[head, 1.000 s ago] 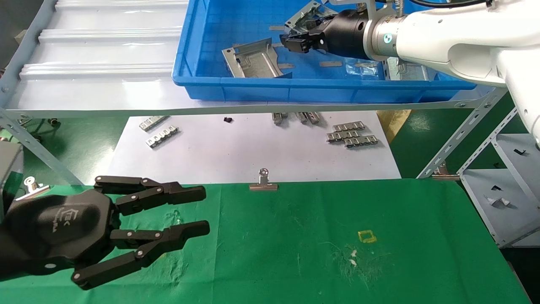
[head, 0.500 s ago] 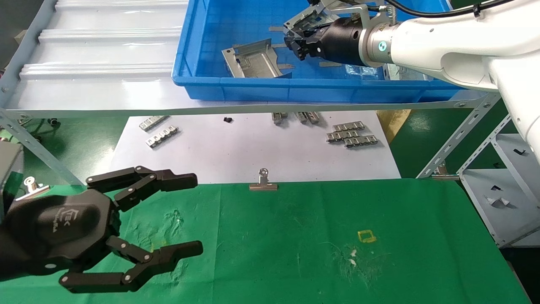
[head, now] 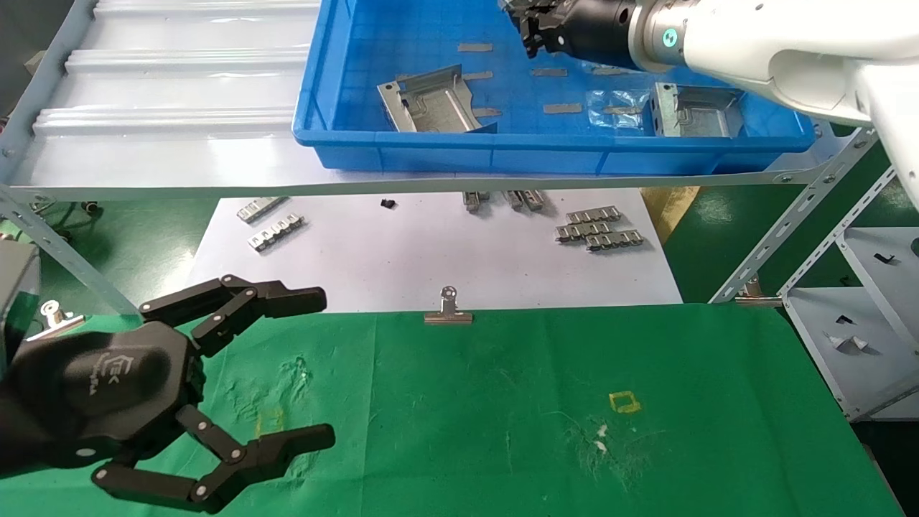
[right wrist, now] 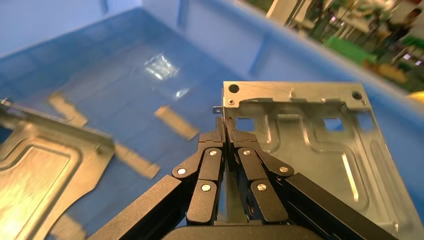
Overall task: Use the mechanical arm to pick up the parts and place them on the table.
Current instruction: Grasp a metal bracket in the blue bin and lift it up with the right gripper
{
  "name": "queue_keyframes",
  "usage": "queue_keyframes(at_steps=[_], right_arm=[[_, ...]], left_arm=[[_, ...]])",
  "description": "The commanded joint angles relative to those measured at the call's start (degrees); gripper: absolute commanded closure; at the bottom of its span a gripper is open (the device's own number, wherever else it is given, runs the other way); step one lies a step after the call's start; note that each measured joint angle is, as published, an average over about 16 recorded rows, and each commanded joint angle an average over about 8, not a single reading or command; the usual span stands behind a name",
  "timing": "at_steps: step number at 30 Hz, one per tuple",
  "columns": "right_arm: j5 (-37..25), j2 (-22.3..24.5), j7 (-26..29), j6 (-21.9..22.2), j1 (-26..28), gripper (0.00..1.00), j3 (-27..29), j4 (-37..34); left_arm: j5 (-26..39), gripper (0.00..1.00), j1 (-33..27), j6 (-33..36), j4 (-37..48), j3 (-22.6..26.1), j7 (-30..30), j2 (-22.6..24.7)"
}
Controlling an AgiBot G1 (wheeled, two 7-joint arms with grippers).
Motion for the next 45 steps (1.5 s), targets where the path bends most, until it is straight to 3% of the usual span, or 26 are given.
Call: queue_keyframes(at_steps=[1, 5, 14, 19, 24, 31, 35, 40, 45], right_arm=[[0.18, 0.03, -0.87, 1.26, 0.78, 1.00, -0.22, 0.04], [1.60, 3.61, -4.39, -8.92, 3.25, 1.00, 0.07, 1.17], [6.41, 13.62, -13.46, -41.89, 7.55, 1.00, 0.84, 4.92], [7.77, 17.49, -15.00, -50.68, 8.50, 1.00, 0.39, 6.34], [11.41, 23.42, -12.49, -52.95, 6.41, 1.00, -2.19, 15.11], [18.51, 36.69, -5.16, -52.39, 2.24, 1.00, -8.42, 35.76], [19.51, 42.61, -3.42, -51.53, -0.03, 1.00, -11.28, 43.57], [17.59, 46.43, -5.21, -48.79, -4.63, 1.00, -14.09, 46.92], [13.47, 46.33, -10.34, -44.43, -10.52, 1.00, -16.77, 45.38]], left_arm=[[0.00, 0.00, 0.00, 0.00, 0.00, 0.00, 0.00, 0.00], [0.00, 0.00, 0.00, 0.00, 0.00, 0.00, 0.00, 0.00], [0.00, 0.00, 0.00, 0.00, 0.00, 0.00, 0.00, 0.00], [0.00, 0.00, 0.00, 0.00, 0.00, 0.00, 0.00, 0.00], [0.00, 0.00, 0.00, 0.00, 0.00, 0.00, 0.00, 0.00], [0.00, 0.00, 0.00, 0.00, 0.00, 0.00, 0.00, 0.00], [0.00, 0.00, 0.00, 0.00, 0.00, 0.00, 0.00, 0.00], [0.00, 0.00, 0.00, 0.00, 0.00, 0.00, 0.00, 0.00], [0.00, 0.00, 0.00, 0.00, 0.00, 0.00, 0.00, 0.00]])
